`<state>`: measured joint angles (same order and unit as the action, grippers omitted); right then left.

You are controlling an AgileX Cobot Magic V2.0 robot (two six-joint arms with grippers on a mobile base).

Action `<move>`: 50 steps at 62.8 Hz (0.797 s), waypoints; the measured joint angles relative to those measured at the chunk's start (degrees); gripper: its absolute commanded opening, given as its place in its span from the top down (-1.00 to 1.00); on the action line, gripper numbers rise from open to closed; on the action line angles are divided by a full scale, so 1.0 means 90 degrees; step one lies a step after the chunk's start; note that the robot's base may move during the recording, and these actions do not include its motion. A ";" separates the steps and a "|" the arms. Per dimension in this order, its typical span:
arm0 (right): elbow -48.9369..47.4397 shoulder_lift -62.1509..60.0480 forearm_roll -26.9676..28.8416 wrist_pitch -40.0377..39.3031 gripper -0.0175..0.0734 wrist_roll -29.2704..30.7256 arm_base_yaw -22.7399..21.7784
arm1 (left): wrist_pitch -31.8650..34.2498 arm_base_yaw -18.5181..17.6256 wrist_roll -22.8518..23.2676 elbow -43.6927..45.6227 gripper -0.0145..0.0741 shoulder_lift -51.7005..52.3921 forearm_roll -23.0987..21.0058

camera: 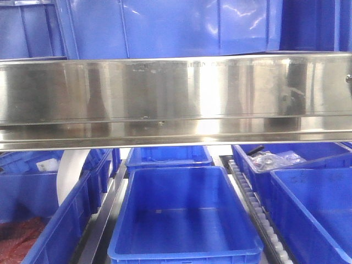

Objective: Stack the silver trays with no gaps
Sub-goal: 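Grasp the small silver tray's rim with both grippers, then lift the small silver tray off the shelf with both grippers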

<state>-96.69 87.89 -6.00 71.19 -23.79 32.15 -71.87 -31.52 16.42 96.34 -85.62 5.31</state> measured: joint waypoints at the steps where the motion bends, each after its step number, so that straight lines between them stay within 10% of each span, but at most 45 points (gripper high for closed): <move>1: 0.0037 0.0000 0.0016 -0.0017 0.48 -0.0005 0.0000 | -0.0014 0.0000 0.0000 -0.0006 0.76 0.0000 0.0000; 50: 0.0215 0.0000 0.0056 -0.0104 0.48 -0.0026 0.0000 | -0.0014 0.0000 -0.0023 -0.0134 0.76 0.0000 -0.0031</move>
<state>-94.76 87.89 -5.49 70.25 -24.03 32.15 -71.99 -31.52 16.21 95.13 -85.62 5.03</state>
